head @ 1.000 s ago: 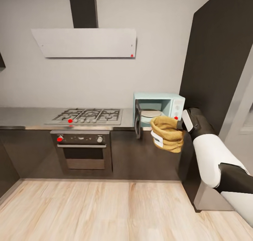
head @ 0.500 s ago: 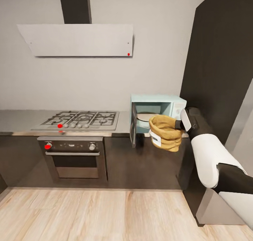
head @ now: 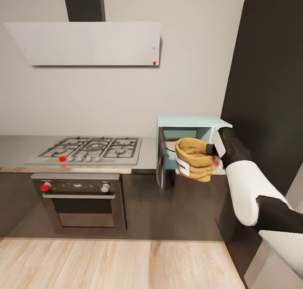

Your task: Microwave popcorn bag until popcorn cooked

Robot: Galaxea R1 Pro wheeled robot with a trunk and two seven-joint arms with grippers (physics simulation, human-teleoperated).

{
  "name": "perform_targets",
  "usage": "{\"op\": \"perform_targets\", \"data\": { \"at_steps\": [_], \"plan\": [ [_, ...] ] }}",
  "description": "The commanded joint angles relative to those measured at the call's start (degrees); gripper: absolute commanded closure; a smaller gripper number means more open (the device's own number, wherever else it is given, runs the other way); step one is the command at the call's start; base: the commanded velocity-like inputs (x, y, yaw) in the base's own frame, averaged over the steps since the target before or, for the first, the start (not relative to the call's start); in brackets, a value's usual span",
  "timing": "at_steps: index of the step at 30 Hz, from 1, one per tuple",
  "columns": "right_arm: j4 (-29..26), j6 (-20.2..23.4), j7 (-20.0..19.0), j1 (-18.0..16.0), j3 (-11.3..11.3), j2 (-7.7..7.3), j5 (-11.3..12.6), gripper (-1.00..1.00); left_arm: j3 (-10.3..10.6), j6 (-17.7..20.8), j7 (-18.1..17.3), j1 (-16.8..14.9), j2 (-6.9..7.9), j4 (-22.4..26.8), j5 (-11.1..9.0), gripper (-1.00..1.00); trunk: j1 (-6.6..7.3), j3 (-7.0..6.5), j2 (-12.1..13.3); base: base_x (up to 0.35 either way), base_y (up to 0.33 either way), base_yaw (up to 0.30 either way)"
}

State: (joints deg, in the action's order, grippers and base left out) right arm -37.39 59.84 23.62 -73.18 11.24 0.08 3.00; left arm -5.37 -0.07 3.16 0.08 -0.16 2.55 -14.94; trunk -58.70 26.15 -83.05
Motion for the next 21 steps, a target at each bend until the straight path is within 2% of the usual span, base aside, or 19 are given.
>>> {"op": "perform_targets", "data": {
  "at_steps": [1, 8, 21],
  "plan": [
    [-0.05, 0.16, 0.29, -0.04, 0.07, 0.01, 0.34, 1.0, -0.43, 0.0, 0.08, 0.01, -0.02, 0.08, -0.01, -1.0, -0.03, 0.06, -0.02, 0.325, 0.0, 0.0],
    [-0.11, 0.16, 0.29, -0.04, 0.1, 0.01, 0.34, 1.0, -0.43, -0.01, 0.08, 0.01, -0.02, 0.08, -0.01, -1.0, -0.03, 0.06, -0.02, 0.325, 0.0, 0.0],
    [-2.41, 0.16, 0.22, -0.04, -0.05, 0.07, 0.23, 1.0, -0.6, -0.19, -0.09, 0.01, -0.02, 0.35, -0.08, -1.0, -0.03, 0.06, -0.02, 0.0, 0.0, 0.0]
  ]
}}
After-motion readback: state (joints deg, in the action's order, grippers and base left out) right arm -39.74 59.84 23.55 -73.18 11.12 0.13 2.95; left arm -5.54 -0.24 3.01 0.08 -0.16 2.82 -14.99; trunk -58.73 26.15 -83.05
